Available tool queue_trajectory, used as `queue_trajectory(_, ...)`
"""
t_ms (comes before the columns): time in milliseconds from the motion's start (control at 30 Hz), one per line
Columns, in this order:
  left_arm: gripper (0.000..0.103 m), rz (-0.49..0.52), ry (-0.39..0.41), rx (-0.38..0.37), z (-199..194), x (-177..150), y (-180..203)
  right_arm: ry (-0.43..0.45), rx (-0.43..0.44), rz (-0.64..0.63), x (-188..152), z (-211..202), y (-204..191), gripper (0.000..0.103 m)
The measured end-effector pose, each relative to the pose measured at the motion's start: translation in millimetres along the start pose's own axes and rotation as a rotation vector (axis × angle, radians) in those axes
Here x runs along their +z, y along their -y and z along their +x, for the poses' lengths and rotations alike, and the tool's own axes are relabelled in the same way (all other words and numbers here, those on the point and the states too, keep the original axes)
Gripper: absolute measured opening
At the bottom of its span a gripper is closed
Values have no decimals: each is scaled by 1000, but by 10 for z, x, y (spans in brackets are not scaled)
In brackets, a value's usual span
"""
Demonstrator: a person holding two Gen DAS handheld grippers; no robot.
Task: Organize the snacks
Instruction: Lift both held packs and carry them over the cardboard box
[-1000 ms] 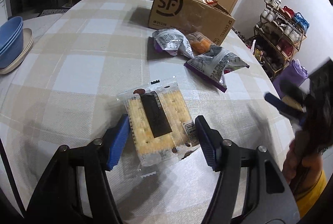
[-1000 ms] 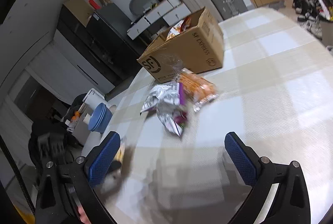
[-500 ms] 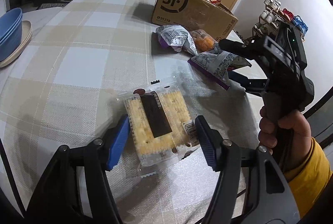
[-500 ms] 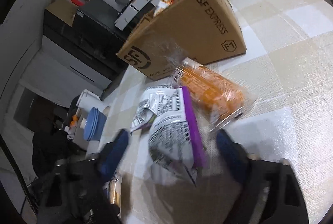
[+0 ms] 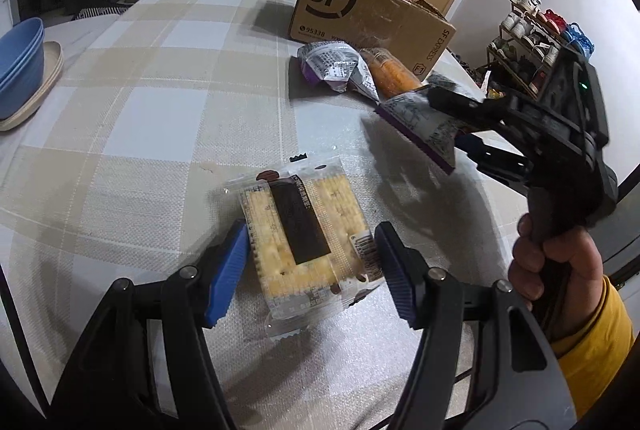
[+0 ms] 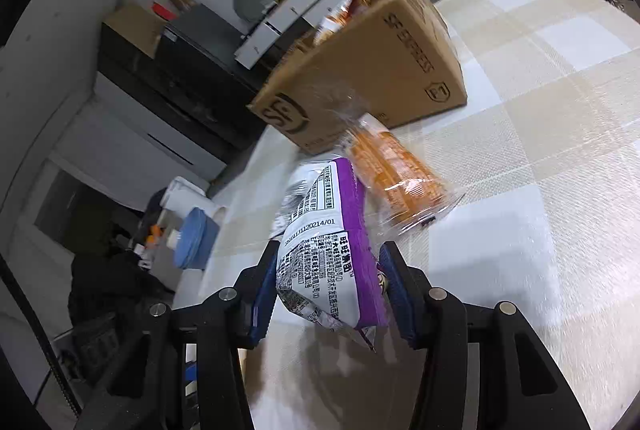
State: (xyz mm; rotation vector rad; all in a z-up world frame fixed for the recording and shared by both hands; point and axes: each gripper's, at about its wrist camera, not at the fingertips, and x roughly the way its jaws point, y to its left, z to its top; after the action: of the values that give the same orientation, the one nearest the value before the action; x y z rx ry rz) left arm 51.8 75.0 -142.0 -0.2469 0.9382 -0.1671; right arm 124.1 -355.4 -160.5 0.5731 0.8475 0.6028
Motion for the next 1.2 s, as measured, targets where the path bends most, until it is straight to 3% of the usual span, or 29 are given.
queue_trajectory(333, 61, 42, 33, 8, -189, -13, 158, 80, 87, -29, -158, -619, -144, 50)
queue_trajectory(767, 61, 89, 101, 0, -577, 27, 434, 159, 111, -156, -379, -1358, -430, 50)
queue_trajectory(967, 61, 83, 114, -35, -709, 67, 531, 160, 112, -136, -527, -1534, -321, 50)
queue_trajectory(1200, 61, 77, 114, -37, -732, 85, 526, 126, 61, -137, -571, -1415, -219, 50)
